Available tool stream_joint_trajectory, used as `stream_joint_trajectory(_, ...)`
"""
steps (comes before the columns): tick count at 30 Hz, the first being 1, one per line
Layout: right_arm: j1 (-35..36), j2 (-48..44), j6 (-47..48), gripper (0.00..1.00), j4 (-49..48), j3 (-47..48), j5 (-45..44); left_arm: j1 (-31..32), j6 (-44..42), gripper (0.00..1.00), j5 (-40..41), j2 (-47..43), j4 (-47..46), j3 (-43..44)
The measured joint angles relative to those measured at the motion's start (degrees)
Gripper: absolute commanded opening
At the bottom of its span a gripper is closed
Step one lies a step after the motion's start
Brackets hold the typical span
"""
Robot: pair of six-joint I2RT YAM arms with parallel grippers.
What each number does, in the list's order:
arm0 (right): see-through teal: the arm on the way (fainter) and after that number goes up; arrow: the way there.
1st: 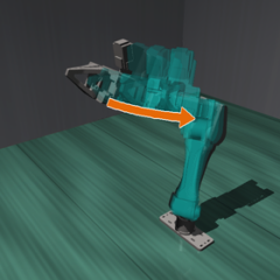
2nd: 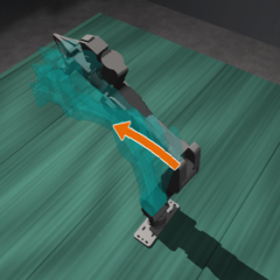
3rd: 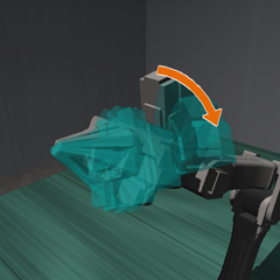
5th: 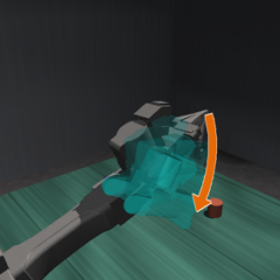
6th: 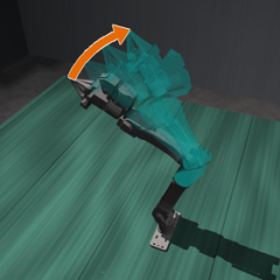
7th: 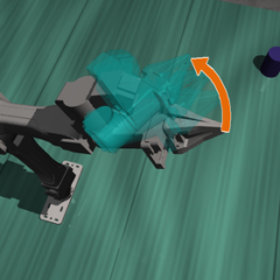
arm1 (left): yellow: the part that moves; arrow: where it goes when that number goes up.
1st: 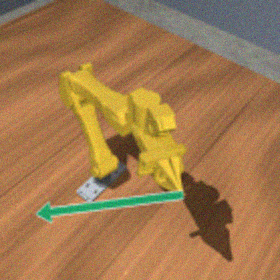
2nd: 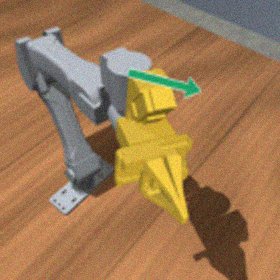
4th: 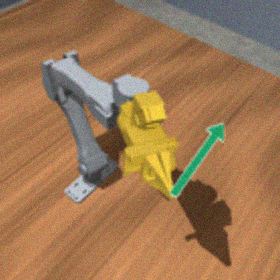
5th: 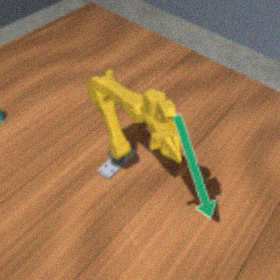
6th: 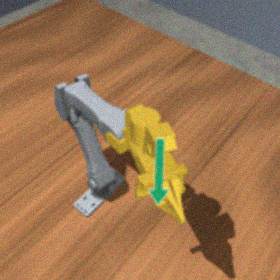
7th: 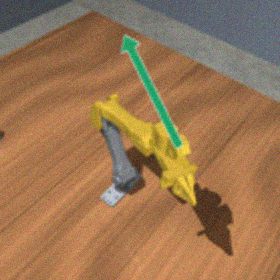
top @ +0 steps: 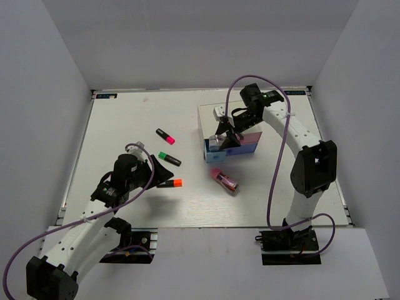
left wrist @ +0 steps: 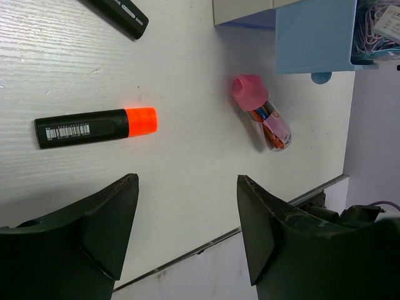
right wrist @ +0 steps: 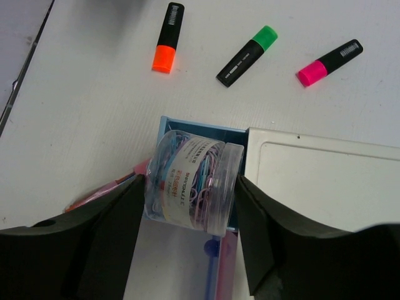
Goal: Sort the stationery into containers
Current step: Place the stationery in the drawer.
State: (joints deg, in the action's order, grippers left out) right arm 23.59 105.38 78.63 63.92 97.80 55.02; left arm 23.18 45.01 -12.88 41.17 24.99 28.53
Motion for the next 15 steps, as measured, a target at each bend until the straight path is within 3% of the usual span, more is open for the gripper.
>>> stream_joint_trajectory(10,0.0,-0.3,-1.8,0.73,-1.9,-0.3,0.3,0.0,0.0,0.74,0.0,0.0,0.0,0.0)
stream_joint_trajectory(11,0.0,-0.5,-2.1,0.77,-2.4,-0.5,0.3,0.0,0.0,0.74,0.0,0.0,0.0,0.0)
stream_joint_trajectory(12,0.0,-0.7,-2.5,0.9,-2.7,-0.7,0.4,0.0,0.0,0.74,0.0,0.0,0.0,0.0)
stream_joint_trajectory(15,0.0,-1.7,-3.3,0.9,-3.3,-1.4,0.5,0.0,0.0,0.74,0.0,0.0,0.0,0.0)
